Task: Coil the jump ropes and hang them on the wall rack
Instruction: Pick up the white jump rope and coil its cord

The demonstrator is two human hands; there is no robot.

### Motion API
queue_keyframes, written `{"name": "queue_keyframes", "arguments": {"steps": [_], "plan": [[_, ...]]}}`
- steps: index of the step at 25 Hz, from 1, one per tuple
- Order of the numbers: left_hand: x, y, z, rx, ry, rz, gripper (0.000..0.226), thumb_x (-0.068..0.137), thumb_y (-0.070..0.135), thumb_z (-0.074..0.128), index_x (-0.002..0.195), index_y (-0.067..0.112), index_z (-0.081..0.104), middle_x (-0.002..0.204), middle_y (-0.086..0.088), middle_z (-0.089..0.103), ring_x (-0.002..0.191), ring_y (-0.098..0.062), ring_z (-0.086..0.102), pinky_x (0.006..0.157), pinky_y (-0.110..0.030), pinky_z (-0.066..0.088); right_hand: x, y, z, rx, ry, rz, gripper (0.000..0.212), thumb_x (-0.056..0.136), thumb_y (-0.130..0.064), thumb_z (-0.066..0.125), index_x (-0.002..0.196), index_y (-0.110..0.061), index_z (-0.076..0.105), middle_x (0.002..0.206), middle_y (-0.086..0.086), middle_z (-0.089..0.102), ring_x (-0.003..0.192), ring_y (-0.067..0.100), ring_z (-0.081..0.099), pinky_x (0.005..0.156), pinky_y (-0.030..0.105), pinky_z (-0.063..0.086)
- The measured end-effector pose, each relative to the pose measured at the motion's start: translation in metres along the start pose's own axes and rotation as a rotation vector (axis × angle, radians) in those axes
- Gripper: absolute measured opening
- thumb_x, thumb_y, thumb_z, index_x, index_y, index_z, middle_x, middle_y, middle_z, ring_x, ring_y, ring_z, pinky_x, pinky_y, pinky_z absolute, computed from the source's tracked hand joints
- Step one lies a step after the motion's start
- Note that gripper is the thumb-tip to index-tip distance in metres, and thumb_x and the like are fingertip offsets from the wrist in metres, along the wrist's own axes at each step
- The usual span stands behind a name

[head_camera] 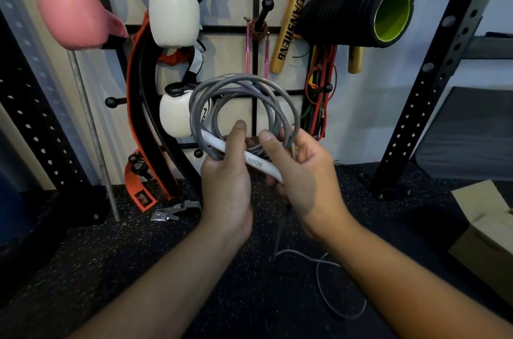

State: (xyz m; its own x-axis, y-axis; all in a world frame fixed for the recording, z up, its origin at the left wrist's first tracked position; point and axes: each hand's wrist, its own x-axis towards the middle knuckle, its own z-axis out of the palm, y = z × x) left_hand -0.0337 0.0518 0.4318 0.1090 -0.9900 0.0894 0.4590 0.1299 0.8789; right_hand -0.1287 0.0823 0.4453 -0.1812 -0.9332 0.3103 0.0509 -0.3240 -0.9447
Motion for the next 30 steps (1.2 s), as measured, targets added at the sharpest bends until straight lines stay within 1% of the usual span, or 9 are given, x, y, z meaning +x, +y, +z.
{"name": "queue_keyframes", "arguments": {"steps": [3,5,8,10,13,17,22,27,30], "plan": [[0.003,-0.001,-0.006,0.025,-0.074,-0.026,0.024,0.097,0.033,0.066,0.082,0.02,0.081,0.092,-0.014,0.079,0.084,-0.025,0.074,0.071,-0.041,0.056,0.008,0.0,-0.008,-0.185,-0.056,-0.018,0.012,0.096,-0.024,0.071,0.097,-0.012,0.07,0.057,-0.007,0.062,0.046,0.0,0.053,0.043,0.013,0.04],[0.012,0.005,-0.013,0.002,-0.149,-0.062,0.016,0.088,0.024,0.073,0.1,0.016,0.077,0.088,-0.004,0.078,0.086,-0.021,0.074,0.076,-0.038,0.056,0.017,0.001,-0.02,-0.339,-0.077,-0.031,0.015,0.097,-0.025,0.07,0.095,-0.01,0.07,0.059,-0.001,0.06,0.045,0.005,0.05,0.043,0.017,0.039],[0.039,0.03,-0.034,0.074,-0.305,-0.056,0.068,0.072,0.017,0.082,0.135,0.015,0.058,0.094,0.001,0.078,0.091,-0.019,0.074,0.072,-0.03,0.058,0.03,-0.006,-0.043,-0.547,-0.144,-0.038,0.013,0.096,-0.025,0.07,0.088,-0.016,0.069,0.055,-0.001,0.059,0.044,0.008,0.048,0.043,0.021,0.04],[0.049,0.058,-0.045,0.427,-0.535,0.028,0.07,0.074,0.018,0.084,0.138,0.027,0.054,0.112,-0.003,0.077,0.105,-0.019,0.074,0.088,-0.031,0.056,0.035,-0.012,-0.055,-0.671,-0.205,-0.036,0.012,0.095,-0.025,0.071,0.084,-0.02,0.068,0.056,-0.004,0.057,0.044,0.004,0.046,0.044,0.017,0.039],[0.044,0.089,-0.044,1.099,-0.738,0.133,0.082,0.07,0.044,0.088,0.141,0.044,0.045,0.129,0.015,0.068,0.119,-0.006,0.064,0.11,-0.032,0.04,0.032,-0.013,-0.057,-0.91,-0.364,0.008,0.01,0.091,-0.025,0.074,0.084,-0.025,0.066,0.069,-0.002,0.061,0.054,0.009,0.051,0.051,0.021,0.048],[0.017,0.079,-0.014,1.56,-0.805,0.277,0.092,0.066,0.051,0.089,0.142,0.047,0.038,0.122,0.021,0.062,0.104,-0.005,0.059,0.096,-0.033,0.048,0.024,-0.012,-0.045,-0.969,-0.447,-0.042,0.013,0.085,-0.023,0.078,0.083,-0.024,0.065,0.075,0.001,0.067,0.06,0.01,0.057,0.056,0.03,0.051],[0.014,0.059,-0.008,1.453,-0.711,0.165,0.054,0.065,0.047,0.092,0.112,0.039,0.067,0.092,0.015,0.07,0.083,-0.005,0.064,0.071,-0.027,0.05,0.025,-0.019,-0.05,-0.851,-0.399,-0.032,0.029,0.082,-0.021,0.084,0.091,-0.023,0.056,0.074,0.003,0.074,0.048,-0.001,0.054,0.049,0.016,0.041],[0.012,0.048,-0.011,1.42,-0.734,0.125,0.045,0.064,0.05,0.091,0.101,0.039,0.068,0.089,0.014,0.073,0.082,-0.005,0.067,0.076,-0.03,0.056,0.024,-0.014,-0.048,-0.808,-0.454,0.001,0.032,0.081,-0.024,0.086,0.092,-0.023,0.056,0.078,0.008,0.077,0.054,0.01,0.056,0.054,0.032,0.045],[0.023,0.052,-0.024,1.211,-0.775,0.084,0.037,0.068,0.04,0.091,0.099,0.031,0.072,0.088,0.006,0.078,0.08,-0.013,0.073,0.081,-0.04,0.06,0.026,-0.022,-0.05,-0.7,-0.478,-0.006,0.025,0.086,-0.045,0.078,0.096,-0.027,0.063,0.081,0.004,0.077,0.06,0.015,0.06,0.057,0.033,0.046]]}}
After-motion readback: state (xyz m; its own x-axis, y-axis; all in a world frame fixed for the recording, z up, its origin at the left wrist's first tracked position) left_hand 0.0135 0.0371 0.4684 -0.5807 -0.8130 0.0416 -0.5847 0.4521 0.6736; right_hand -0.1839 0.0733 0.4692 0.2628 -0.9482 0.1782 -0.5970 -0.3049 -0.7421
